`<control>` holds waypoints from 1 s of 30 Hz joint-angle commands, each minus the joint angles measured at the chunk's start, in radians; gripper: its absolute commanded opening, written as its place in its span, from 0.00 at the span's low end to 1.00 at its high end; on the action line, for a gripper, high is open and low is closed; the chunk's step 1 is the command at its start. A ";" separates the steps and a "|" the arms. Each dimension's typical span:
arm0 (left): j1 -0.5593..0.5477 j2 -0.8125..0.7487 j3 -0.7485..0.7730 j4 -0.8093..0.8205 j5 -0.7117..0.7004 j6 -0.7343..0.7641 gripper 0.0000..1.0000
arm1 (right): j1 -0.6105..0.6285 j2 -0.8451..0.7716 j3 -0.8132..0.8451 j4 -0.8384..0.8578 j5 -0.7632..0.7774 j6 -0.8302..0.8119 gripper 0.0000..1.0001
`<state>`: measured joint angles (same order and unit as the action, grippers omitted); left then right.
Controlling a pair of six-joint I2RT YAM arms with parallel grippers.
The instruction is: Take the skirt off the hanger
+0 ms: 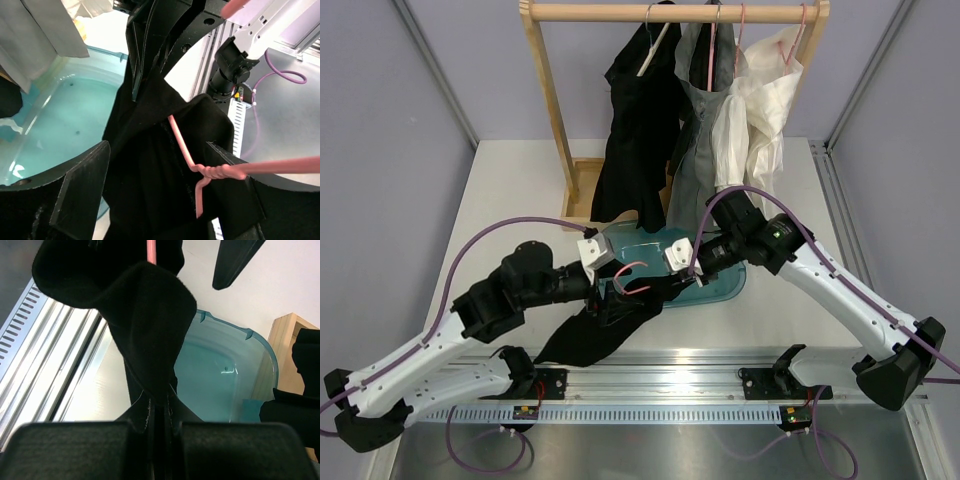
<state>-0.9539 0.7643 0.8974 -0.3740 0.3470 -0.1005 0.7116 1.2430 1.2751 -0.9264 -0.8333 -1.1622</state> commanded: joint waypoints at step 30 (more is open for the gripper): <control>-0.003 0.027 0.052 -0.025 -0.086 0.094 0.01 | 0.006 0.010 0.043 0.035 -0.058 0.105 0.00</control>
<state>-0.9604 0.8051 0.9417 -0.4255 0.3237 -0.0223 0.7109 1.2568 1.2751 -0.9142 -0.8230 -1.0489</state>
